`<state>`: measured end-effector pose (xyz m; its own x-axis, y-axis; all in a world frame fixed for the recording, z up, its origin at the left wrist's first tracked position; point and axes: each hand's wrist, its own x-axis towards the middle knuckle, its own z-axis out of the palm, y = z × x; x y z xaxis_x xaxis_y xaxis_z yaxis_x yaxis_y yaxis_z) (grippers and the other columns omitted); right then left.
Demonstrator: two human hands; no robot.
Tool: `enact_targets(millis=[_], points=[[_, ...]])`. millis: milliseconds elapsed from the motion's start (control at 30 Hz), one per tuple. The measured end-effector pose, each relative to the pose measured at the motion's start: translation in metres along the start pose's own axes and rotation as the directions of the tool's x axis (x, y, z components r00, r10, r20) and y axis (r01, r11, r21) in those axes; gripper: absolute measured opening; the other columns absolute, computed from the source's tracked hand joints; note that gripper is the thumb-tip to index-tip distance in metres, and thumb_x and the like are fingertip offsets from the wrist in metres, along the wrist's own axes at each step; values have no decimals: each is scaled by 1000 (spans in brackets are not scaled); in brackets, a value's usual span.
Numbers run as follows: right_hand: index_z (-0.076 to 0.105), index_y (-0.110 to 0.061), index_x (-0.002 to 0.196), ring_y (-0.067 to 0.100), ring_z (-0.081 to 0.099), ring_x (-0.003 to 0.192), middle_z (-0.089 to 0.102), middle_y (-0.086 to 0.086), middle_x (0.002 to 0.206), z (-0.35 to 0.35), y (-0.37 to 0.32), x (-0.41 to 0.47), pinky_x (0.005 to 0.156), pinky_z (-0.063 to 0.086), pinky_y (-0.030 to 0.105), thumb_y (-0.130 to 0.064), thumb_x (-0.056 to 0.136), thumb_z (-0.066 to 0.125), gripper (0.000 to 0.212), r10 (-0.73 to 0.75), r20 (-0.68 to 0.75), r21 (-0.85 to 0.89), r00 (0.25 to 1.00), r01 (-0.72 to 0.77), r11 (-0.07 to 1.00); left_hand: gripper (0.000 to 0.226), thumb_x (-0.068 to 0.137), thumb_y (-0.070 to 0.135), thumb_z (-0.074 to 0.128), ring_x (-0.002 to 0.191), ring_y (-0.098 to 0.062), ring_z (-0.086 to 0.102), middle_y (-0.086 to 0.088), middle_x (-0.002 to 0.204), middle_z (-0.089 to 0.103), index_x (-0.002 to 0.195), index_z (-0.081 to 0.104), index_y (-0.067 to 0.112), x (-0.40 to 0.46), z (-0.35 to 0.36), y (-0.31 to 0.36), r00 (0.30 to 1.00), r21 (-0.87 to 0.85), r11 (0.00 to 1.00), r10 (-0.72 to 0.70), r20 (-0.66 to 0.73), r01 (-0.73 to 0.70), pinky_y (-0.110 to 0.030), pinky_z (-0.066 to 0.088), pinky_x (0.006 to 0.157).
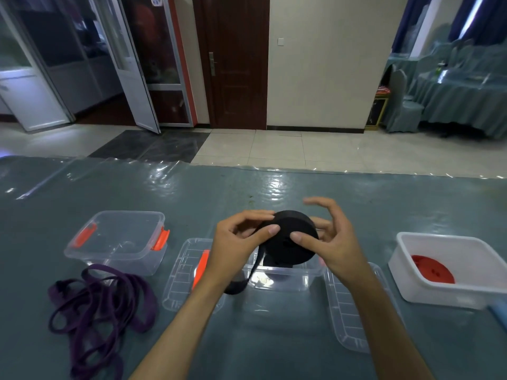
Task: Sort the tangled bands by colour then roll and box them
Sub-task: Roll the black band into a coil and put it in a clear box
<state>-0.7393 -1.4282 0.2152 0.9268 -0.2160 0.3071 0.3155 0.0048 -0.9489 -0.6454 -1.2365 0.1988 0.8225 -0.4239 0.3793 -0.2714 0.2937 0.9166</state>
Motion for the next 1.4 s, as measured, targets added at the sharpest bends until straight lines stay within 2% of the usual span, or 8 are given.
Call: enact_targets(millis=[67,200,333,467,667,800,1133,1400], points=[[67,-33,134,29,78,104,80,9,112,0,-1,-2,86,65,36,-13,83,87,59,-60,-54,-41,997,58,997,26,95,23,77,119,-22,72,-4,122,76,121,79,26,-1,-5,0,995,36,999,-41,87,38,-32,56,102],[75,-25,114,27,77,107,79,9,113,5,8,-6,88,64,34,-17,79,90,39,-122,-217,-33,969,118,992,39,102,22,69,122,-16,69,5,130,73,140,67,32,1,-8,3,965,99,992,-95,244,73,-20,52,101],[60,-28,111,41,78,94,78,21,103,2,11,-9,74,65,59,-24,76,92,48,61,-111,30,992,-58,998,27,87,32,85,105,-15,75,1,107,78,110,72,29,4,-4,1,992,55,993,-110,69,106,-22,57,92],[69,-31,129,31,79,101,81,12,108,1,11,-10,81,66,46,-21,82,90,52,51,-92,-53,994,-56,997,25,87,33,83,106,-27,76,-13,109,78,104,72,19,-6,-4,-16,976,-52,976,-209,67,212,-38,60,95],[55,-21,108,41,78,95,77,20,108,9,28,-12,72,66,55,-26,76,92,49,88,-142,33,986,-84,996,18,94,11,79,111,-22,75,-4,114,80,111,79,16,-4,-2,-21,988,-16,988,-152,32,153,-26,58,95],[60,-31,125,37,79,95,80,16,104,5,30,-8,74,67,47,-28,76,92,59,126,-131,-4,983,-128,992,11,92,10,81,106,-21,77,-7,109,80,103,76,11,-7,9,-29,985,-19,987,-160,-59,160,-24,59,90],[72,-32,113,25,80,89,81,8,97,13,57,3,69,65,33,-13,83,90,40,101,-339,21,935,-100,995,30,81,34,89,104,-29,78,-11,109,80,79,68,14,-12,20,-69,937,-231,952,-255,-239,200,-28,61,84],[67,-24,109,38,78,96,79,13,103,4,89,23,81,65,52,-25,73,91,43,260,-500,211,826,-175,962,34,93,24,81,119,-26,73,-3,129,75,127,76,24,-12,22,-94,916,-302,878,-400,-35,372,-36,62,92]])
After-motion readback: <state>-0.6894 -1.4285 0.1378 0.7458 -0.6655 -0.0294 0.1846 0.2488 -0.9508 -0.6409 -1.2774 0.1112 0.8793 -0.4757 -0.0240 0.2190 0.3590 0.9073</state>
